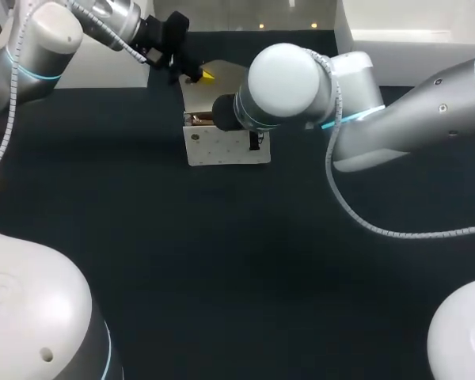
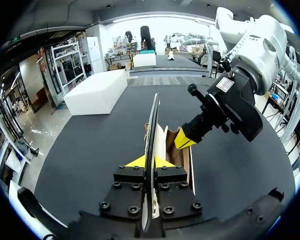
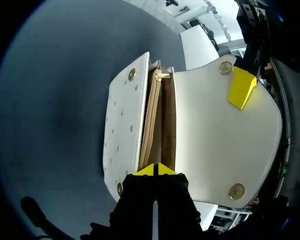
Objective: Pick up the bag, open it, inspect its contents, close it, and place it on the opposite side
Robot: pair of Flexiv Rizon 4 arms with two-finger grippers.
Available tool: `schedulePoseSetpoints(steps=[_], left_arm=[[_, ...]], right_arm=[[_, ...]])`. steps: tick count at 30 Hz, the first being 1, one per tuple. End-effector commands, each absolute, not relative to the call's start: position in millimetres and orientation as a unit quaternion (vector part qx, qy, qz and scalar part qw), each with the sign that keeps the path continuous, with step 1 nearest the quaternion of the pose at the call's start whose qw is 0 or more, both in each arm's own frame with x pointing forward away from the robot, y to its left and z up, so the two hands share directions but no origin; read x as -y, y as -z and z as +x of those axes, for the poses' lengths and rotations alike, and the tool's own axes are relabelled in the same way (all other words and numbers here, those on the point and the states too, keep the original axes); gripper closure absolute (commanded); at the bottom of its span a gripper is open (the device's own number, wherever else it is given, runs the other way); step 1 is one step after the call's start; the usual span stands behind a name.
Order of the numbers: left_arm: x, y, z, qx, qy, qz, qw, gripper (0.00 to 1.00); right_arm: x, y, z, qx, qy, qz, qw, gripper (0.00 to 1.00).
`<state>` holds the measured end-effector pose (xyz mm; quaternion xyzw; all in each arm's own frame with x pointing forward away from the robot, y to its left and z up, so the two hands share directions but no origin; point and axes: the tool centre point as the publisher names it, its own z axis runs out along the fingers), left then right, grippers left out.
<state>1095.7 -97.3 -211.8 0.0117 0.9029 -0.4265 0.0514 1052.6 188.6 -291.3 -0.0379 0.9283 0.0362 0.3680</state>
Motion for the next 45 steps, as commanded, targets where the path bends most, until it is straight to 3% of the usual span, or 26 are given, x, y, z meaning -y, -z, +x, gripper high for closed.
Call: schedulePoseSetpoints(steps=[1, 11, 33, 34, 37, 39, 40, 45], left_arm=[[99, 208, 1096, -0.902, 0.429, 0.019, 0.050, 1.00], [101, 203, 1088, -0.899, 0.435, 0.034, 0.045, 1.00], [101, 208, 1087, -0.885, 0.462, 0.053, -0.025, 1.00], [101, 208, 1087, -0.885, 0.461, 0.054, -0.026, 1.00], [101, 208, 1087, -0.885, 0.461, 0.057, -0.028, 1.00], [102, 207, 1087, -0.884, 0.462, 0.058, -0.031, 1.00], [102, 207, 1087, -0.884, 0.462, 0.059, -0.032, 1.00], [103, 207, 1087, -0.883, 0.463, 0.064, -0.038, 1.00]], right_arm=[[-187, 291, 1050, -0.928, -0.033, -0.036, 0.369, 1.00], [-188, 286, 1064, -0.925, -0.030, -0.037, 0.378, 1.00], [-182, 315, 1070, -0.950, -0.019, -0.020, 0.311, 1.00], [-182, 317, 1071, -0.951, -0.020, -0.020, 0.307, 0.94], [-182, 321, 1073, -0.953, -0.021, -0.019, 0.301, 0.45], [-182, 322, 1074, -0.954, -0.022, -0.018, 0.299, 0.06], [-182, 323, 1075, -0.954, -0.023, -0.017, 0.298, 0.00], [-181, 326, 1077, -0.955, -0.026, -0.014, 0.294, 0.00]])
